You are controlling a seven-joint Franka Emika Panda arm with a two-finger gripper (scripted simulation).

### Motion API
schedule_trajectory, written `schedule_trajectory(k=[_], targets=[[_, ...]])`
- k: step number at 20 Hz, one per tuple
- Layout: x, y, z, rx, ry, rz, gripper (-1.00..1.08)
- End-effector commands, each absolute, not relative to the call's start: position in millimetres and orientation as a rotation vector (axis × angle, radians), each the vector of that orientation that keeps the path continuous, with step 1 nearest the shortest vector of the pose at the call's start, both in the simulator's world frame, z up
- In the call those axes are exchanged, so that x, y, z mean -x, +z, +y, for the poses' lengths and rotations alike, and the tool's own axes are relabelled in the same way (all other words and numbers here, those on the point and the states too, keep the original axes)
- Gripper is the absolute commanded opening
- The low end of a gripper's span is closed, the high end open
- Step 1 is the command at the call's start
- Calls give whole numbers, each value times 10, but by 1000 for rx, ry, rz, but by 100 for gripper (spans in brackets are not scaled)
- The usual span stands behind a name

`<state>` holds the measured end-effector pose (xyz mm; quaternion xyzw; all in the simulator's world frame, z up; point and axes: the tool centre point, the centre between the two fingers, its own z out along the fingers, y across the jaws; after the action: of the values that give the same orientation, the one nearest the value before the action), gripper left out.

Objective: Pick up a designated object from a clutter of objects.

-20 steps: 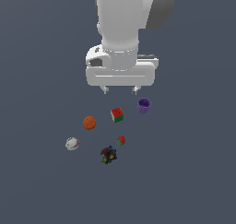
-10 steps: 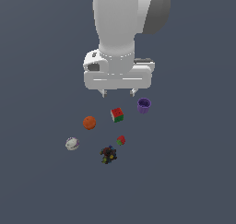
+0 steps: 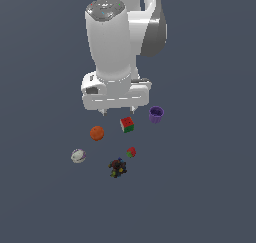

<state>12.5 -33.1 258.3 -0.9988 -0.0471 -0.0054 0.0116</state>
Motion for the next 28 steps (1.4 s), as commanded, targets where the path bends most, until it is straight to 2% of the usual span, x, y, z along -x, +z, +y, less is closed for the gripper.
schedule_trajectory(k=[1, 17, 28], targets=[[-117, 2414, -460, 3113, -16, -202, 100], [152, 1345, -1282, 3081, -8, -572, 100], [331, 996, -1546, 3062, -1, -701, 100]])
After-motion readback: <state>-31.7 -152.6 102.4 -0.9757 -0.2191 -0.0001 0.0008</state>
